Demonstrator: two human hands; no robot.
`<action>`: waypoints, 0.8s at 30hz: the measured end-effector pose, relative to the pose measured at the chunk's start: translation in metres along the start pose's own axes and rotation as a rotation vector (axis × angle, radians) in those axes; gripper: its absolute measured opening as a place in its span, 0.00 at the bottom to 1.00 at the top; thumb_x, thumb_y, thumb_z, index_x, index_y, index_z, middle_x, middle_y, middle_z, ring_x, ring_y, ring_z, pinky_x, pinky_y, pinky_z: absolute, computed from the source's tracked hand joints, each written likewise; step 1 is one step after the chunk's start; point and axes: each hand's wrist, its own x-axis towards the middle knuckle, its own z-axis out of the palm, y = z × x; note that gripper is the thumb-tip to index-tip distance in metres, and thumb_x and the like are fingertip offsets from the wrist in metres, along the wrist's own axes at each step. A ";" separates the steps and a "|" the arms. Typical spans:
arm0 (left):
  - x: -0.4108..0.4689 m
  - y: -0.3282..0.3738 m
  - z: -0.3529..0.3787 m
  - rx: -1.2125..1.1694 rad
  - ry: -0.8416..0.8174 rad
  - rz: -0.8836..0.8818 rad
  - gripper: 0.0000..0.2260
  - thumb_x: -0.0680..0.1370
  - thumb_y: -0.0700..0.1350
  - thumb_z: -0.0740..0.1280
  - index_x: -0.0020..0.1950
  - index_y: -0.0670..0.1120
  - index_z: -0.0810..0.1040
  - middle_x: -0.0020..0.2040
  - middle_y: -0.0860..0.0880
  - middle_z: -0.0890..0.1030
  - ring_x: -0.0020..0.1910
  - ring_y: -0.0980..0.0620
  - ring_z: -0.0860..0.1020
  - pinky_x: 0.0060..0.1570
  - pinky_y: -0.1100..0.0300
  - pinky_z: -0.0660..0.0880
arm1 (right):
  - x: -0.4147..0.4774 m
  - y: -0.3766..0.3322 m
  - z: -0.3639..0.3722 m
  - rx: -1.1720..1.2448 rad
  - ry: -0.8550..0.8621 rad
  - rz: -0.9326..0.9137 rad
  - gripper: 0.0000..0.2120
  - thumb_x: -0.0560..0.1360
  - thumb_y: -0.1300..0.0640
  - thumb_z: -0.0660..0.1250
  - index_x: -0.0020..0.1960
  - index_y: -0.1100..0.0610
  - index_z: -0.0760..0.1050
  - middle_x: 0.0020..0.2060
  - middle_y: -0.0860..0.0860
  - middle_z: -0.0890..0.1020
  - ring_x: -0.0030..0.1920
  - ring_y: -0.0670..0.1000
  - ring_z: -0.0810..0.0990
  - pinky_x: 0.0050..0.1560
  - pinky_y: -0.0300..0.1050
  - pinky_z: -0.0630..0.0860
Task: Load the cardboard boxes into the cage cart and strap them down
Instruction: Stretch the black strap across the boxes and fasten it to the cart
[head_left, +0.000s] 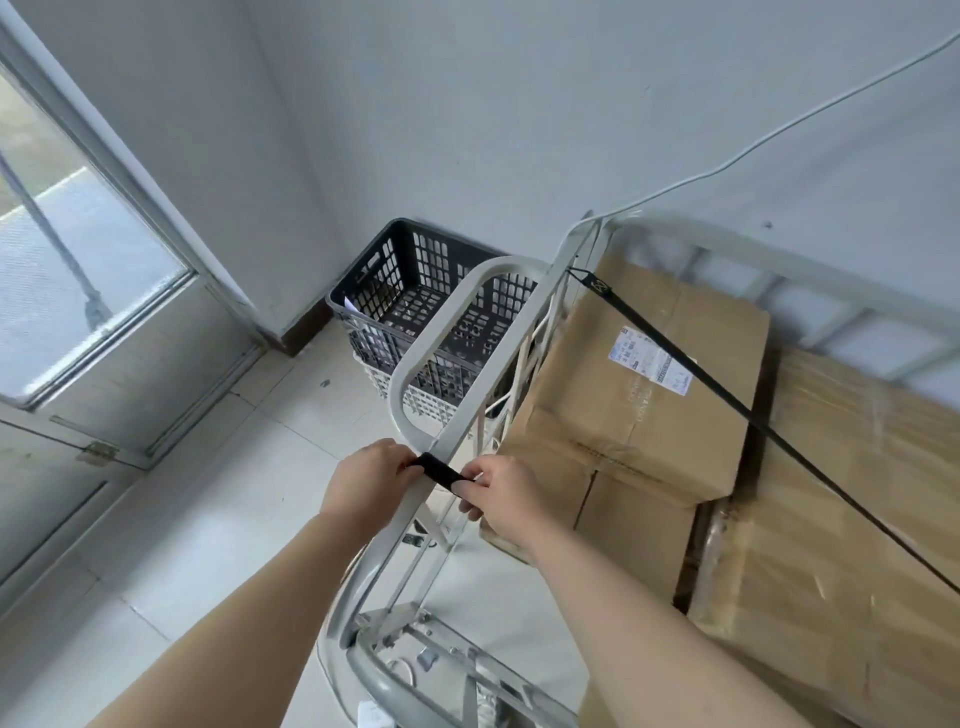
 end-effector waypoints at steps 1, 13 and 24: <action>-0.003 0.005 -0.003 -0.022 0.020 0.054 0.08 0.80 0.50 0.63 0.50 0.48 0.81 0.44 0.54 0.75 0.41 0.52 0.73 0.40 0.60 0.67 | -0.005 -0.003 -0.007 0.004 0.005 -0.014 0.06 0.72 0.58 0.70 0.38 0.51 0.75 0.31 0.52 0.83 0.29 0.48 0.81 0.31 0.41 0.74; -0.076 0.132 0.014 -0.417 -0.259 0.132 0.08 0.82 0.54 0.56 0.46 0.54 0.71 0.42 0.49 0.80 0.43 0.48 0.78 0.47 0.51 0.74 | -0.110 0.007 -0.145 0.685 0.416 -0.029 0.04 0.70 0.62 0.72 0.39 0.56 0.79 0.39 0.57 0.85 0.42 0.56 0.84 0.46 0.47 0.81; -0.129 0.266 0.065 -0.374 -0.394 0.125 0.08 0.78 0.48 0.62 0.48 0.53 0.81 0.37 0.57 0.78 0.35 0.60 0.73 0.33 0.68 0.67 | -0.225 0.065 -0.285 0.849 0.239 0.041 0.11 0.79 0.67 0.53 0.55 0.62 0.72 0.40 0.59 0.81 0.19 0.44 0.61 0.19 0.35 0.58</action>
